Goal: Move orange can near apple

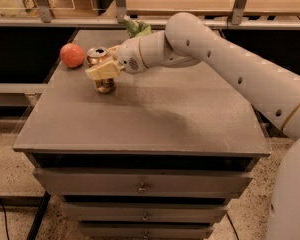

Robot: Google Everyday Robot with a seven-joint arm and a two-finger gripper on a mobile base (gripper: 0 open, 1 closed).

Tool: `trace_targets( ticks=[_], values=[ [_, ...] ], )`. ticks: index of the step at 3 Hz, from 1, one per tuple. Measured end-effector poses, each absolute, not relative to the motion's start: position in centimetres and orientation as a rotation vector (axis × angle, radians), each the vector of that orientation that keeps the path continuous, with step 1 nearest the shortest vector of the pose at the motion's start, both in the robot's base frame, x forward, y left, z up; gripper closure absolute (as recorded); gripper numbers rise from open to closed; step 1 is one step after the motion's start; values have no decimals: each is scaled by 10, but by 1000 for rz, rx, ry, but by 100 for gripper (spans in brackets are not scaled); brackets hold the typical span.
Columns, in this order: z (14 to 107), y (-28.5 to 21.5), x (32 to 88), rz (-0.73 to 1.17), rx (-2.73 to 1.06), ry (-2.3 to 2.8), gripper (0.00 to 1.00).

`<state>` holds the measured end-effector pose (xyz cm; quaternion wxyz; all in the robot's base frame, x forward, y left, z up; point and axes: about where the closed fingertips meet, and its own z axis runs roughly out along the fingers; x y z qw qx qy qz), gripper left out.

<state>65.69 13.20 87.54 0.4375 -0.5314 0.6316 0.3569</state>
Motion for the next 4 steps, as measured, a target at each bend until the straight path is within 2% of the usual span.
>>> trace_targets(
  ticks=[2, 4],
  values=[
    [883, 154, 695, 862, -1206, 1545, 100],
    [890, 167, 708, 877, -1180, 1513, 100]
  ],
)
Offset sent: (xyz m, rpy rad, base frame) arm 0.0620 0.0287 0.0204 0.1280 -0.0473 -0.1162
